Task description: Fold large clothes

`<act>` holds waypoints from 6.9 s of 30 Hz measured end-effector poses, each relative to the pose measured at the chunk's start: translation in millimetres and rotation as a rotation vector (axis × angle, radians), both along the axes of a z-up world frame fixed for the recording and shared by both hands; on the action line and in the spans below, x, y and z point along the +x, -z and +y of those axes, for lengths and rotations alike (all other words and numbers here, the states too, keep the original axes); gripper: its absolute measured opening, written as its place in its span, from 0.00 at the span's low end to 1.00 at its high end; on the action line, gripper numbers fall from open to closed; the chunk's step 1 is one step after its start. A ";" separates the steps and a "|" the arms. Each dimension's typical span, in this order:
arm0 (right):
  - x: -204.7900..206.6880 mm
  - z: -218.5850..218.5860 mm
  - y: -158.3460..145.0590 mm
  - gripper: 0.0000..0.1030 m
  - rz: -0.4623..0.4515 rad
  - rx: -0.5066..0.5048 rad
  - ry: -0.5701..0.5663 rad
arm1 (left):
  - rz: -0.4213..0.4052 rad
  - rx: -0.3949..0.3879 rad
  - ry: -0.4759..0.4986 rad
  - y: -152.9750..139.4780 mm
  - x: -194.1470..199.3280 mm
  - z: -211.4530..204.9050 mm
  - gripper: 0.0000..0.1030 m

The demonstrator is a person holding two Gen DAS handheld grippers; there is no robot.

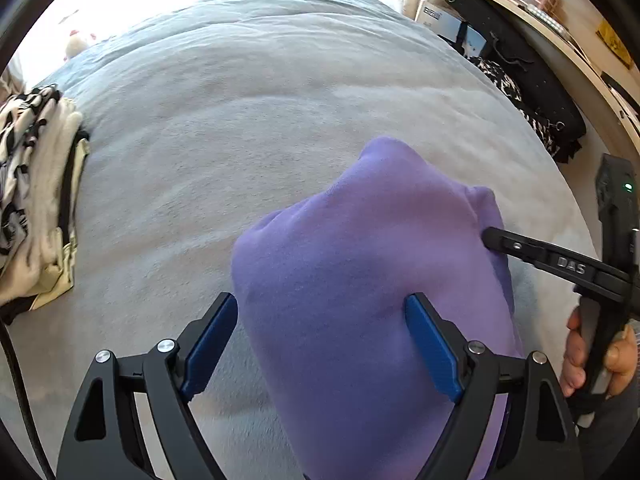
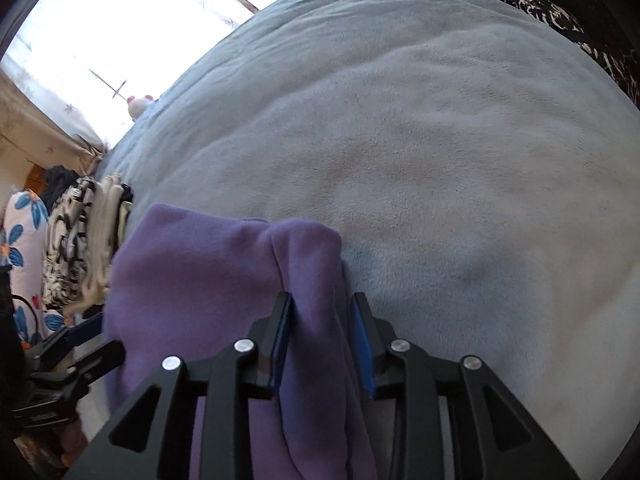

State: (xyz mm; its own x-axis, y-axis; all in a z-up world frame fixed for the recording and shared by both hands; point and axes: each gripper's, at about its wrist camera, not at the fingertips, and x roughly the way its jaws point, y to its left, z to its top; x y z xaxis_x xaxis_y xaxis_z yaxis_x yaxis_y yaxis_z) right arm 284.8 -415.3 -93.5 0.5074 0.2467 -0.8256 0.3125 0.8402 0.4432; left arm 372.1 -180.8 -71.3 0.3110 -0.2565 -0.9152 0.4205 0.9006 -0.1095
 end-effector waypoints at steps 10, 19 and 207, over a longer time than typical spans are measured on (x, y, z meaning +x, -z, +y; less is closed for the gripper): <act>-45.1 16.6 -44.2 0.44 -0.027 -0.083 -0.021 | -0.038 0.020 0.017 -31.8 -40.3 3.7 0.82; -83.9 25.1 -67.6 0.57 0.000 0.024 -0.034 | -0.037 0.025 0.035 -50.4 -85.1 20.6 0.82; 222.0 420.5 -155.4 0.56 -0.360 0.148 -0.553 | -0.138 -0.040 -0.160 -144.4 219.1 418.5 0.96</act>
